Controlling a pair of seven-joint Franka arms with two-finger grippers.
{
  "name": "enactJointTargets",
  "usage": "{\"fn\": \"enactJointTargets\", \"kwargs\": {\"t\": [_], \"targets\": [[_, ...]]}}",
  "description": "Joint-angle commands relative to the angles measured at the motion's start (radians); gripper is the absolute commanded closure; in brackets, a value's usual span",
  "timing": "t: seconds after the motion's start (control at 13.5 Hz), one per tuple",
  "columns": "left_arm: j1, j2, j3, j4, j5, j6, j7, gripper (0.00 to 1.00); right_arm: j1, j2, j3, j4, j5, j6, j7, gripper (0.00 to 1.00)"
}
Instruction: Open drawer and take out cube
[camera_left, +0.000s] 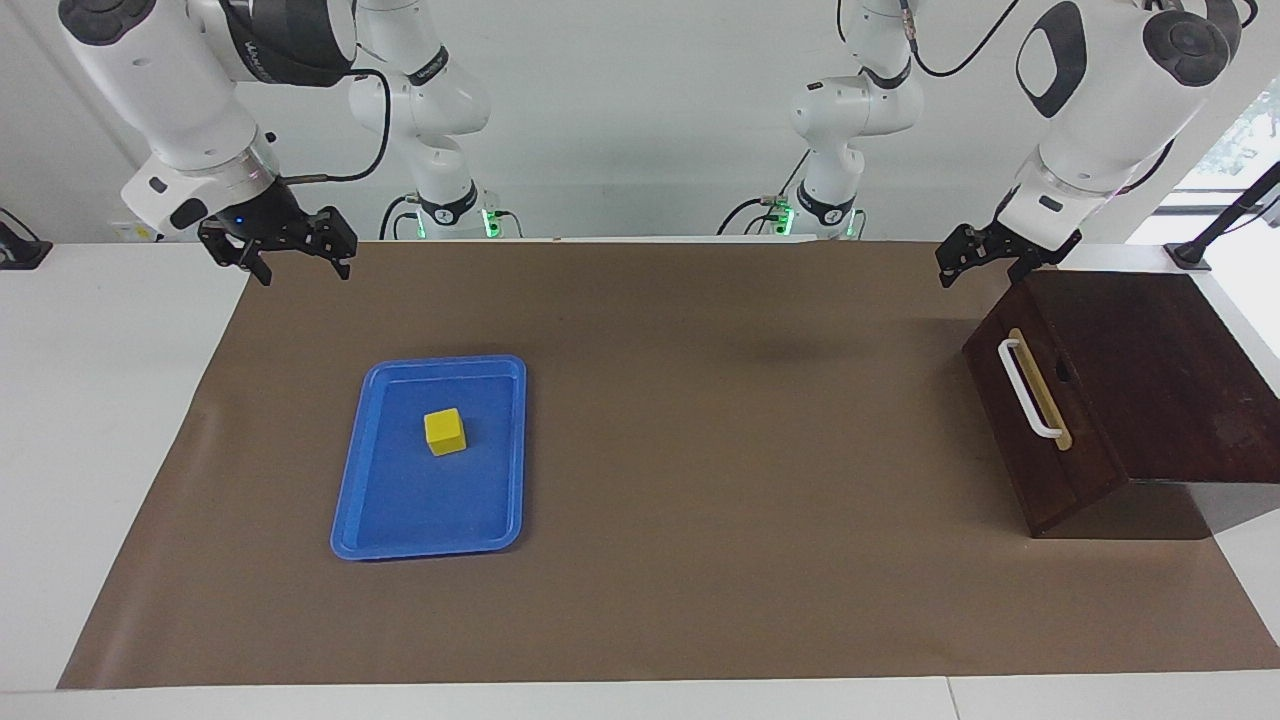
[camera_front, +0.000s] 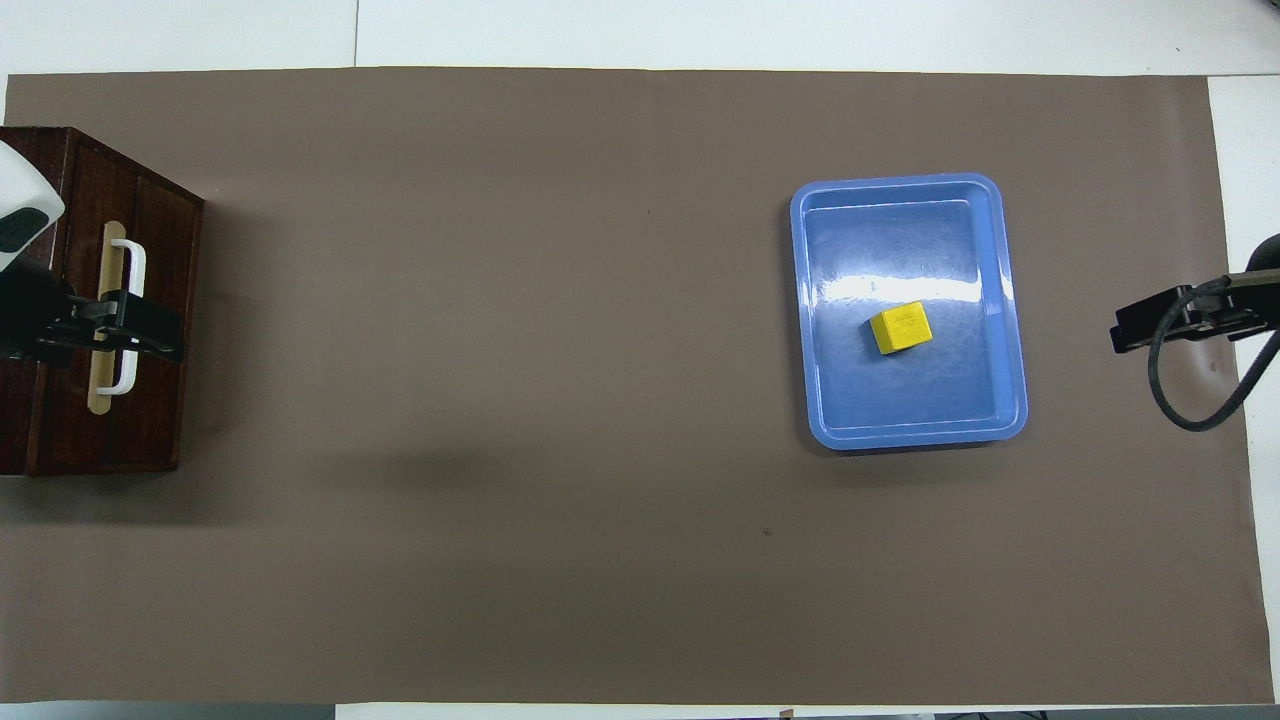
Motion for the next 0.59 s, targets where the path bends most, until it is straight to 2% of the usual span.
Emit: {"fn": "enactJointTargets", "kwargs": {"t": [0.0, 0.52], "targets": [[-0.002, -0.006, 0.006, 0.002, -0.008, -0.016, 0.004, 0.00, -0.010, -0.010, 0.010, 0.005, -0.015, -0.003, -0.020, 0.00], [-0.002, -0.006, 0.006, 0.002, -0.008, -0.016, 0.004, 0.00, -0.002, -0.008, 0.010, 0.021, -0.016, -0.020, -0.019, 0.00]]}}
